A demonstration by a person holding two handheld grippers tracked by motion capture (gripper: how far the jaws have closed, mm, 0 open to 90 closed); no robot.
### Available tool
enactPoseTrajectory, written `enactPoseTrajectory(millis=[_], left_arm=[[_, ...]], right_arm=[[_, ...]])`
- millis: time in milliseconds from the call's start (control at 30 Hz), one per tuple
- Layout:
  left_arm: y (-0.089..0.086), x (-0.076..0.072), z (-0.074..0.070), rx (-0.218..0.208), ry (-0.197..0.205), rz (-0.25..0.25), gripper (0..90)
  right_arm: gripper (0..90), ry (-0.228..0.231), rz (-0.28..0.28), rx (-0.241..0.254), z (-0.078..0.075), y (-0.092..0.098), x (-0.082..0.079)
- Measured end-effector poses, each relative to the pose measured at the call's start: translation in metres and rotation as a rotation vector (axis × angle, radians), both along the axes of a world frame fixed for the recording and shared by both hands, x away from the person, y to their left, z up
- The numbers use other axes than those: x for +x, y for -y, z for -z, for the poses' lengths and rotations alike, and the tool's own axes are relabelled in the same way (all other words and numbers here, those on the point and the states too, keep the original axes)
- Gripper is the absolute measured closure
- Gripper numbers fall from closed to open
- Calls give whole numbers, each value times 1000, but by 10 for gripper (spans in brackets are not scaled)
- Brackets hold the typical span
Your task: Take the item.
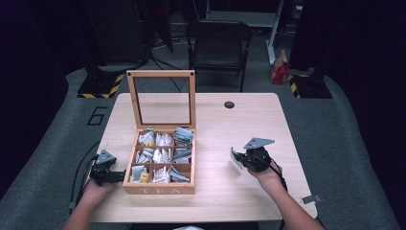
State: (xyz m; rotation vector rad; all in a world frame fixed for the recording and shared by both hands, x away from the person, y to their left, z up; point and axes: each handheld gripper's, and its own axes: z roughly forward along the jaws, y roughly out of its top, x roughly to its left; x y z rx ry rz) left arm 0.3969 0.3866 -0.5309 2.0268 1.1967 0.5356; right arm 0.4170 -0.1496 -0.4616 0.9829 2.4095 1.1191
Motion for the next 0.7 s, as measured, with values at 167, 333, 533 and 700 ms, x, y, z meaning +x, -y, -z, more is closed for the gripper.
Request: enactPoseTrajectory(millis=[167,333,533,700], left_arm=[[0,0,0,0,0,1,148],[0,0,0,0,0,0,148],[0,0,0,0,0,0,148],[0,0,0,0,0,1,149]], right_arm=[[888,-5,5,-14,8,-2,-2],[887,-13,-7,-26,15,-3,-4],[879,-8,-16,-19,21,-9,-10],[873,-25,-39,-27,26,-15,-14]])
